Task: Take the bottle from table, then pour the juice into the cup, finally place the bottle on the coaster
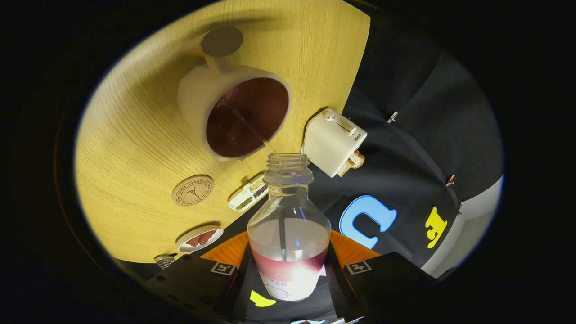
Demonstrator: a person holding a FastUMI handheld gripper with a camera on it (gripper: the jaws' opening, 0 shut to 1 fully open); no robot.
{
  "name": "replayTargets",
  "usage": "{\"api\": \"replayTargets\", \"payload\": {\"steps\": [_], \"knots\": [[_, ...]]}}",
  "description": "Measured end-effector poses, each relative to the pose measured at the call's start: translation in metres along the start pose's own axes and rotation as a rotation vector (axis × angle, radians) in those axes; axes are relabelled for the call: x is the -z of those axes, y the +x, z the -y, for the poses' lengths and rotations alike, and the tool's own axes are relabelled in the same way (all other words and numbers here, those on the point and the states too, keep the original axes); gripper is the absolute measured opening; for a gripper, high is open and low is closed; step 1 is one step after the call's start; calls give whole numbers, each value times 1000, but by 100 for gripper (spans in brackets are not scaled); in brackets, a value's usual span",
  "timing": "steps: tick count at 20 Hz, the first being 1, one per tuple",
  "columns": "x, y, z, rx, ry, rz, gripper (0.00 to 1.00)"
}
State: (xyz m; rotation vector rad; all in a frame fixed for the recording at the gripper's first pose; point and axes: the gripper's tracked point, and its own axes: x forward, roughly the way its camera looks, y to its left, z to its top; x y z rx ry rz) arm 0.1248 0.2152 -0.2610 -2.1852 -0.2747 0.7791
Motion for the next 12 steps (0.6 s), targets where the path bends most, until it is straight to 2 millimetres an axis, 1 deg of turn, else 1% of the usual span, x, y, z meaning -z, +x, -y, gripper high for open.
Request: {"api": "replayTargets", "payload": {"steps": [5,12], "knots": [[-5,1,4,-1,1,1,73],[-8,1,2,-12,-6,0,73]]}}
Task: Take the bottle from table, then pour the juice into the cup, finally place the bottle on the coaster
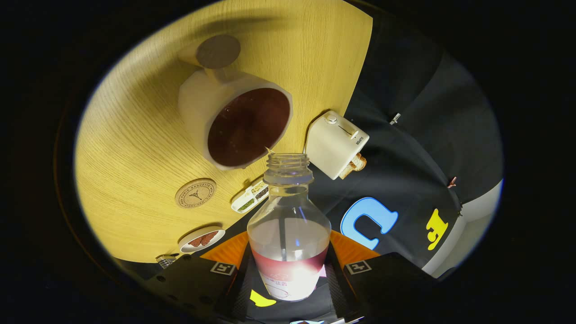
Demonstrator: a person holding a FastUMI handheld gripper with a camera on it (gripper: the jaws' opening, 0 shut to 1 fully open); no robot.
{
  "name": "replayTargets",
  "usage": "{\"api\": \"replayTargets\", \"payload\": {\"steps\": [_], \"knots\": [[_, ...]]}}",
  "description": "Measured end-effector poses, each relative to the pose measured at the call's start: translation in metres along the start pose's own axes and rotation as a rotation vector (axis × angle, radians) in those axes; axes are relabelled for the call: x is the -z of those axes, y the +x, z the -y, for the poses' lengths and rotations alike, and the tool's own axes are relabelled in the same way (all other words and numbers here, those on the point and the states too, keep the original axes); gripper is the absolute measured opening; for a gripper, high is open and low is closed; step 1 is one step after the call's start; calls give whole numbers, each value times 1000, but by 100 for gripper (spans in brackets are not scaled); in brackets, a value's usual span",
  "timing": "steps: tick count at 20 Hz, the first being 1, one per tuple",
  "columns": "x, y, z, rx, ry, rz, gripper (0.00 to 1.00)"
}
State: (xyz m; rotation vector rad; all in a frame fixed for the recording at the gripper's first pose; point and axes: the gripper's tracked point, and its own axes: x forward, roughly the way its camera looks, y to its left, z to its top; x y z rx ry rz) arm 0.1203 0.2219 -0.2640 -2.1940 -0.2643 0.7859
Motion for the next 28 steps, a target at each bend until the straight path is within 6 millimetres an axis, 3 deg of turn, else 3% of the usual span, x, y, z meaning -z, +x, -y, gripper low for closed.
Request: {"api": "replayTargets", "payload": {"steps": [9,14,20,28], "knots": [[-2,-2,-16,-12,69,9,73],[-1,-5,-26,2,195,34,73],[14,-11,-21,11,536,48,73],[60,-45,7,-14,1056,-54,73]]}}
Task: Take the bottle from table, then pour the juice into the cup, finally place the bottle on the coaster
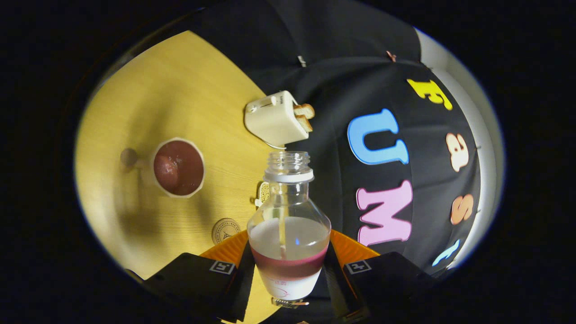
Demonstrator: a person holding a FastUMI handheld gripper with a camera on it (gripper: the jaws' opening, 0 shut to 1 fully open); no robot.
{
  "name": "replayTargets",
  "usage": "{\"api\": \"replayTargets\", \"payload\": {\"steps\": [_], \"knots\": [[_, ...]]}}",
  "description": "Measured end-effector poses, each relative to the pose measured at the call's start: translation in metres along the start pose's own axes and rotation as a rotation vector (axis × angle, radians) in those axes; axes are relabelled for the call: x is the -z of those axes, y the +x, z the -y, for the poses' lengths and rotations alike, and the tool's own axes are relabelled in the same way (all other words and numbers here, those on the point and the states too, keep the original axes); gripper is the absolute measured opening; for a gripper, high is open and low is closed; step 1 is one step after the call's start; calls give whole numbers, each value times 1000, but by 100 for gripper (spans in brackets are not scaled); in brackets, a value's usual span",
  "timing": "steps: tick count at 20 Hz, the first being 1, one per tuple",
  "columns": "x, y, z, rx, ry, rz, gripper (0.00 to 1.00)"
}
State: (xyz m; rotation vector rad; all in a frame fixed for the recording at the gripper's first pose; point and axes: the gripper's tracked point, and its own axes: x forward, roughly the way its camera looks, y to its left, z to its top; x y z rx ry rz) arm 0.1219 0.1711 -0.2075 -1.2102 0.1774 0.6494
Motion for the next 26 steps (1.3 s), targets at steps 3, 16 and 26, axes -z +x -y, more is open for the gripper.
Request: {"api": "replayTargets", "payload": {"steps": [3,16,26], "knots": [[-4,-16,21,54,184,-30,73],[21,18,44,89,1044,55,74],[69,113,9,68,1258,162,73]]}}
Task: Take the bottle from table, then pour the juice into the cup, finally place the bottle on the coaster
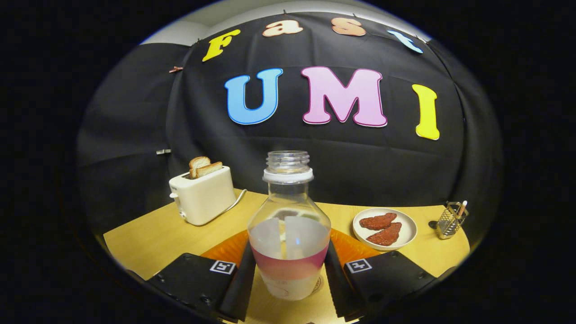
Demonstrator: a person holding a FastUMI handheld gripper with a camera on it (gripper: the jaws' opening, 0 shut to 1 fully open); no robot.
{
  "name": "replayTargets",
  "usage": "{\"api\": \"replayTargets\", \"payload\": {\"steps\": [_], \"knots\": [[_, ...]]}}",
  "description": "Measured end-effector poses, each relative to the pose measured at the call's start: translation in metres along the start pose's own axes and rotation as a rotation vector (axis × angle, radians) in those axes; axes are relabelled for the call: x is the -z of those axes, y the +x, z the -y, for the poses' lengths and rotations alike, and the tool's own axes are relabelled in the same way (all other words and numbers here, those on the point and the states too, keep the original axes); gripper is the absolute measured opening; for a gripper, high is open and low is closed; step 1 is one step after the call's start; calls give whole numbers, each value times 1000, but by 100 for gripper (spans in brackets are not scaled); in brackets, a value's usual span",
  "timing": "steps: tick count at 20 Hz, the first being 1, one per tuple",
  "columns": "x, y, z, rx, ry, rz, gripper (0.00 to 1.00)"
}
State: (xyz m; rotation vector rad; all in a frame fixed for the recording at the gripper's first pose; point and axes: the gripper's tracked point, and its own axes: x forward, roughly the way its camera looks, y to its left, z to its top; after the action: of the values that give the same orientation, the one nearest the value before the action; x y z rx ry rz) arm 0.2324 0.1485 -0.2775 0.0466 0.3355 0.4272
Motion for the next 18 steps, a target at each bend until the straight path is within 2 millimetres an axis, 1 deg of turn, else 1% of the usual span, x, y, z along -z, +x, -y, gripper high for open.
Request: {"api": "replayTargets", "payload": {"steps": [3,5,7,9,12,14,16,17,18], "knots": [[10,19,10,-17,-15,20,74],[16,28,18,-9,-1,28,74],[21,35,20,-5,6,35,74],[32,37,17,-12,-6,21,74],[40,32,14,-21,-38,34,74],[48,32,13,-24,-27,25,75],[61,31,12,-23,-28,-6,75],[58,32,11,-24,-28,21,76],[59,30,14,-11,-40,23,77]]}}
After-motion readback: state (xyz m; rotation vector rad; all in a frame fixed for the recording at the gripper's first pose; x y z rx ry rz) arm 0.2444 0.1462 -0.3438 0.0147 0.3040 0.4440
